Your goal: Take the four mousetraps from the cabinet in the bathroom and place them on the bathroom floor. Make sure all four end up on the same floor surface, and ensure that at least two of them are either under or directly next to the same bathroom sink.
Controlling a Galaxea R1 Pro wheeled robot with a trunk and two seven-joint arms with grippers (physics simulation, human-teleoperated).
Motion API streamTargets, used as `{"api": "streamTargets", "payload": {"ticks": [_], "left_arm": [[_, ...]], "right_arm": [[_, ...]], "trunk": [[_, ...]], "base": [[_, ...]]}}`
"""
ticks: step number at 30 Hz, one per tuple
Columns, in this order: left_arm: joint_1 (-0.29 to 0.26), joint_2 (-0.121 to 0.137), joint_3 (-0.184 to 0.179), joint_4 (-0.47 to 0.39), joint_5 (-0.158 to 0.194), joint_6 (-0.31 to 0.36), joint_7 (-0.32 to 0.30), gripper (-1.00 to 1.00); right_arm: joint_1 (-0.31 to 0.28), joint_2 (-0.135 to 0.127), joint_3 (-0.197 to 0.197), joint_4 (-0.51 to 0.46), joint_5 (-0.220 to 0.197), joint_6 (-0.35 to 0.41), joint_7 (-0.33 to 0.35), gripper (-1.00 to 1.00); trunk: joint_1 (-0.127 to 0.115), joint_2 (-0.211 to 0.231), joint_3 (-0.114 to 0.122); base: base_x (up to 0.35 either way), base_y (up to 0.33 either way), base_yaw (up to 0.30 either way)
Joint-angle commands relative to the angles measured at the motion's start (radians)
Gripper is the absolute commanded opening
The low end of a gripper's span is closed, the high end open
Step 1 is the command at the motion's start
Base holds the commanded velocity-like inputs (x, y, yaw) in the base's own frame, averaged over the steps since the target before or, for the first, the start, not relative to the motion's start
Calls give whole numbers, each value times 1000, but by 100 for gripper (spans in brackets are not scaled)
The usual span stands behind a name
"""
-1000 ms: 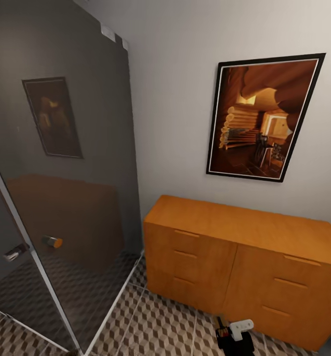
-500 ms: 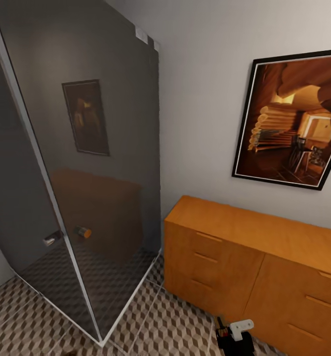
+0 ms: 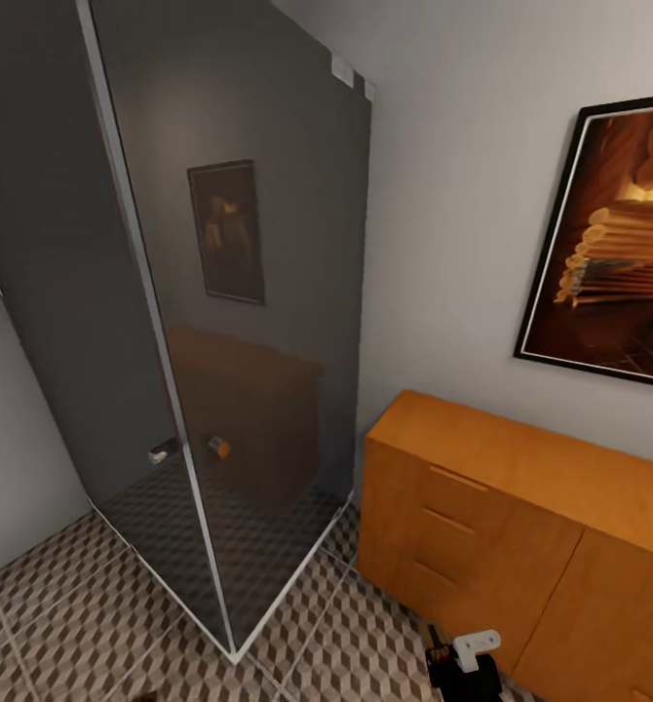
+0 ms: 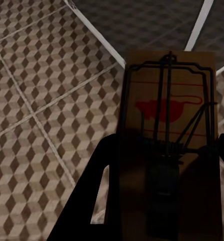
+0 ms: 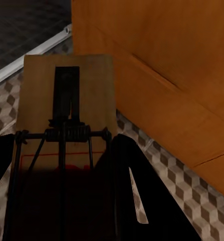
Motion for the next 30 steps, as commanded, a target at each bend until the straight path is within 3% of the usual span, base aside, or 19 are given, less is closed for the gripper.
{"api": "streamTargets", "payload": {"ticks": [1,30], "left_arm": [[-2,-4,-6,4,-4,-4,6,-100],[-2,-11,-5,4,-4,-4,-1,-100]], "right_arm": [[-2,0,8,4,-4,-6,-3,-100],[-2,0,9,4,-5,-6,-3,-100]], "trunk": [[0,-2,-2],[0,-2,-2]], "base": [[0,0,300],[0,0,300]]}}
